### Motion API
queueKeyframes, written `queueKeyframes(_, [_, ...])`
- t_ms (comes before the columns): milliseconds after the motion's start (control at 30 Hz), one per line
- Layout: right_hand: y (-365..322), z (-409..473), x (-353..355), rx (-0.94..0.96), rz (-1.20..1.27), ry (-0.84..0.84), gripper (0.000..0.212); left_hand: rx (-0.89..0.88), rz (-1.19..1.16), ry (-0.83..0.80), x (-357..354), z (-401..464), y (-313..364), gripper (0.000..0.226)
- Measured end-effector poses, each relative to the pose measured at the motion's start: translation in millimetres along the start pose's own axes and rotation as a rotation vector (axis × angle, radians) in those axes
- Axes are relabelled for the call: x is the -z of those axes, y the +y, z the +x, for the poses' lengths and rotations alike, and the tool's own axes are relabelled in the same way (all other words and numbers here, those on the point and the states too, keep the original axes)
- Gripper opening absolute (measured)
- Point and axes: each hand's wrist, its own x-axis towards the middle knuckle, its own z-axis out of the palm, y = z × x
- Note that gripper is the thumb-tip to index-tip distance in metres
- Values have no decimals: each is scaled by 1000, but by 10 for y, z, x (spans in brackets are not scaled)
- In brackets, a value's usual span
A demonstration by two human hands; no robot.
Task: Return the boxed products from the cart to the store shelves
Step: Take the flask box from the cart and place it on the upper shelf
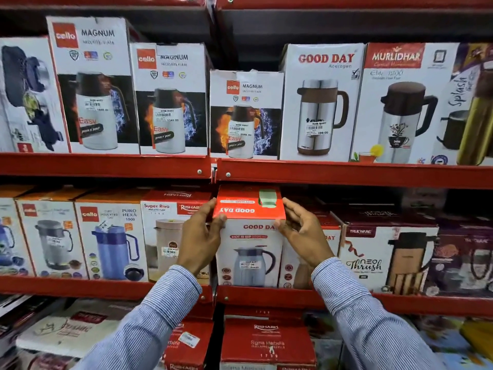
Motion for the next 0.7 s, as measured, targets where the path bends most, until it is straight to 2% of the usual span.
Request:
queueKeyframes(200, [73, 214, -61, -40, -61, 49, 58, -47, 192, 61, -161, 118, 24, 33])
queueKeyframes(300, [135, 296, -60, -31, -156, 72, 52, -44, 269, 38, -245, 165, 80, 34])
queueKeyframes(400, [126, 338, -52, -22, -306, 37, 50, -39, 342, 6, -315, 206, 82, 44])
queueKeyframes(600, [81, 263, -52, -20, -425, -59, 64, 7, 390, -61, -360, 125, 72, 70])
queueKeyframes(700, [106, 53, -13, 71, -553, -62, 72, 6, 422, -77, -340, -44, 56, 77])
